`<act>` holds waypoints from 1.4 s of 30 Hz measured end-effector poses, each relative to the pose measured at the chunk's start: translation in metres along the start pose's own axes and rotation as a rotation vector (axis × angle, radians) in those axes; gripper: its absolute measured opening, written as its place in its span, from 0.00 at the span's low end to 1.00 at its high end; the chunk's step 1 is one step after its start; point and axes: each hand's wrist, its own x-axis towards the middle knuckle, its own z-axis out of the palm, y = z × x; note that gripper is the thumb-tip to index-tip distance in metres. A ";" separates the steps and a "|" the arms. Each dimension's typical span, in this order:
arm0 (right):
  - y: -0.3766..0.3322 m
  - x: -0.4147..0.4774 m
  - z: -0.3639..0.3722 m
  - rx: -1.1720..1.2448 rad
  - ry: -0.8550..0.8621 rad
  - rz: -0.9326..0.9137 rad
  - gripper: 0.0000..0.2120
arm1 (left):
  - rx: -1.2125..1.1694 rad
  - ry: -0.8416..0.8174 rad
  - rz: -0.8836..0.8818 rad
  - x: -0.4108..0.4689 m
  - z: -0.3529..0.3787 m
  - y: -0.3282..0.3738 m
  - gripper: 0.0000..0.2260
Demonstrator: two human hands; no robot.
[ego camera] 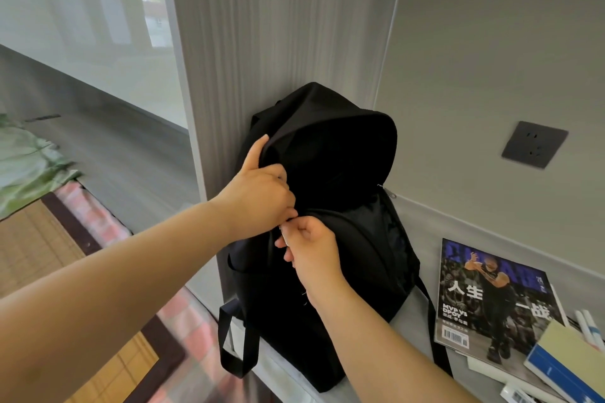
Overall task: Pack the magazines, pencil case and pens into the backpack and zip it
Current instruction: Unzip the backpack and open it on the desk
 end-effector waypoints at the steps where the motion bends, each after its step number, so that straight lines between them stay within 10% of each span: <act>1: 0.000 0.000 -0.001 -0.003 0.001 -0.013 0.11 | -0.019 0.009 -0.008 0.000 0.001 0.000 0.17; 14: 0.031 -0.021 0.000 -0.306 -0.017 -0.020 0.11 | -0.064 0.328 -0.069 -0.012 -0.006 -0.009 0.09; 20: 0.023 -0.031 -0.034 -0.849 0.649 -0.961 0.14 | -0.030 0.392 -0.110 -0.040 0.013 0.018 0.15; 27: 0.050 -0.019 -0.051 -1.212 0.158 -0.223 0.15 | -0.077 0.347 -0.155 -0.051 0.033 0.027 0.16; 33: 0.093 -0.044 -0.030 -1.162 0.150 -0.517 0.06 | -0.074 0.374 -0.236 -0.059 0.042 0.018 0.15; 36: 0.111 -0.048 -0.026 -1.264 0.044 -0.415 0.19 | -0.127 0.350 -0.198 -0.060 0.044 0.024 0.16; 42: 0.100 -0.050 -0.039 -1.191 -0.065 -0.323 0.12 | -0.349 0.381 -0.170 -0.053 0.041 0.048 0.14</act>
